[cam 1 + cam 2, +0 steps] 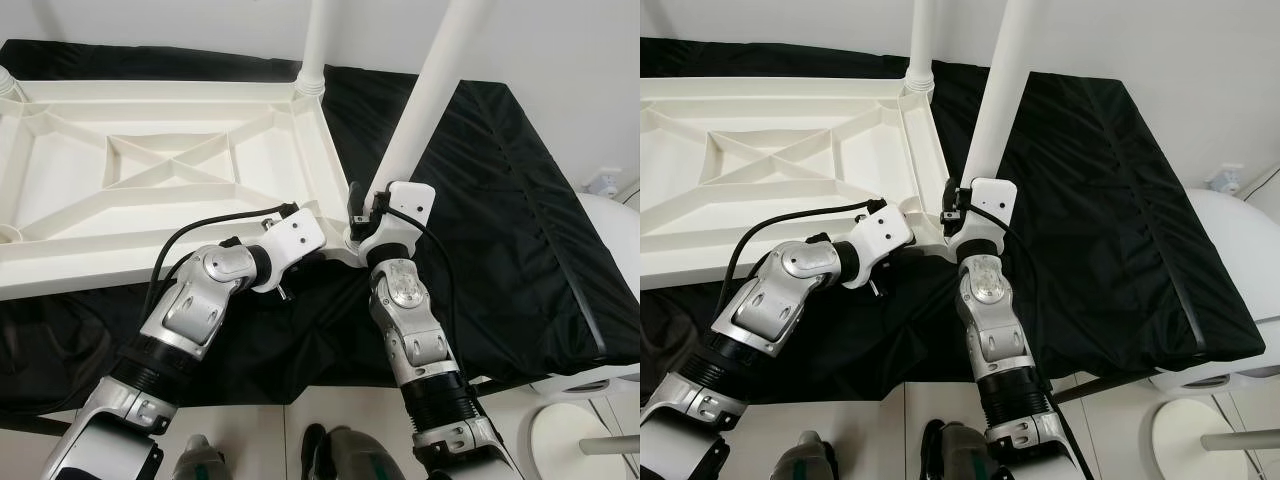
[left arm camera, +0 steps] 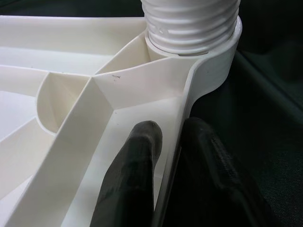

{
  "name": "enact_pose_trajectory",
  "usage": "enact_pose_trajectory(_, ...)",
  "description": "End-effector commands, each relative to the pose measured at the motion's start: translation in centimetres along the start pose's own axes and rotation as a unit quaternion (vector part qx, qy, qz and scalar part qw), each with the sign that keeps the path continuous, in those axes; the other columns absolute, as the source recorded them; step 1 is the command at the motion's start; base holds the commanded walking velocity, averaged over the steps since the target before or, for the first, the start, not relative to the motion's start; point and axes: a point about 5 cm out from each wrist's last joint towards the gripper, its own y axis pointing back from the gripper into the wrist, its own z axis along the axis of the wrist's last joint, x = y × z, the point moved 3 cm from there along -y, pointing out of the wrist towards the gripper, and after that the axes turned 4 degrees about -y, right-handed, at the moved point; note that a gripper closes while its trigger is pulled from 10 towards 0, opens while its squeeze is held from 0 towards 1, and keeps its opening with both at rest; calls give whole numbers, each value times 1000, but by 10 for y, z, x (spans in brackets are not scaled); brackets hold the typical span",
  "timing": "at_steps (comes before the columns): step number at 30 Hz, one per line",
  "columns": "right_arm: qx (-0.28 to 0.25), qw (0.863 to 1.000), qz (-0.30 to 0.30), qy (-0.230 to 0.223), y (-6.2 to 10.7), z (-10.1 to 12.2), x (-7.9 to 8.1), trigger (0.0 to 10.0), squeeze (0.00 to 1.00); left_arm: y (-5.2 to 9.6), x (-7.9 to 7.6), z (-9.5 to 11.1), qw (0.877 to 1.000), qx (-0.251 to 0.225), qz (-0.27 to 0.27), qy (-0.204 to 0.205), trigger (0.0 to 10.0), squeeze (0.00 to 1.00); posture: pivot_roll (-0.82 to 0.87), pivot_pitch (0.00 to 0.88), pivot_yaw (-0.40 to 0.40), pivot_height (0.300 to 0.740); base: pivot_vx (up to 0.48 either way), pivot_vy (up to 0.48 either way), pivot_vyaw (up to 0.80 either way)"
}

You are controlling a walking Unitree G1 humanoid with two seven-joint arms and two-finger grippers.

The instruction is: Building children table

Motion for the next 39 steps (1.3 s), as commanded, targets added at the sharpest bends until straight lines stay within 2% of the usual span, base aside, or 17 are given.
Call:
enact_pose_trajectory(1,125,992,-28,-10,9,-52,-3,10000,0,-3,-11,32,997,-64,-29,-29,10000,0,91,128,-129,740,0,0,0)
enact_pose_trajectory(7,147,988,-39,-15,13,-61,-10,10000,0,-4,-12,33,997,-65,-28,-29,10000,0,93,122,-131,740,0,0,0)
enact_pose_trajectory(11,171,983,-51,-34,18,-71,-24,10000,0,-3,-11,33,997,-65,-28,-30,10000,0,96,119,-131,740,0,0,0)
enact_pose_trajectory(13,171,983,-51,-34,18,-71,-24,10000,0,-3,-11,33,997,-65,-28,-30,10000,0,96,119,-131,740,0,0,0)
enact_pose_trajectory(15,184,980,-68,-46,19,-75,-37,10000,0,-2,-11,33,997,-65,-27,-30,10000,0,95,118,-128,740,0,0,0)
enact_pose_trajectory(19,190,977,-77,-52,20,-78,-43,10000,0,-2,-11,33,997,-65,-27,-30,10000,0,95,118,-127,740,0,0,0)
enact_pose_trajectory(21,190,977,-86,-41,19,-78,-52,10000,0,-2,-11,33,997,-65,-27,-31,10000,0,90,121,-124,740,0,0,0)
enact_pose_trajectory(26,181,980,-78,-19,19,-76,-52,10000,0,-3,-10,33,997,-66,-28,-31,10000,0,92,123,-124,740,0,0,0)
enact_pose_trajectory(31,172,983,-63,-4,20,-74,-47,10000,0,-3,-10,33,997,-65,-27,-31,10000,0,93,125,-124,740,0,0,0)
enact_pose_trajectory(33,163,986,-41,11,20,-71,-40,10000,0,-2,-10,33,997,-64,-27,-31,10000,0,95,126,-125,740,0,0,0)
enact_pose_trajectory(36,163,986,-41,11,20,-71,-40,10000,0,-2,-10,33,997,-64,-27,-31,10000,0,95,126,-125,740,0,0,0)
enact_pose_trajectory(38,153,988,2,29,21,-69,-31,10000,0,-2,-10,33,997,-64,-26,-30,10000,0,95,127,-124,740,0,0,0)
enact_pose_trajectory(39,153,988,2,29,21,-69,-31,10000,0,-2,-10,33,997,-64,-26,-30,10000,0,95,127,-124,740,0,0,0)
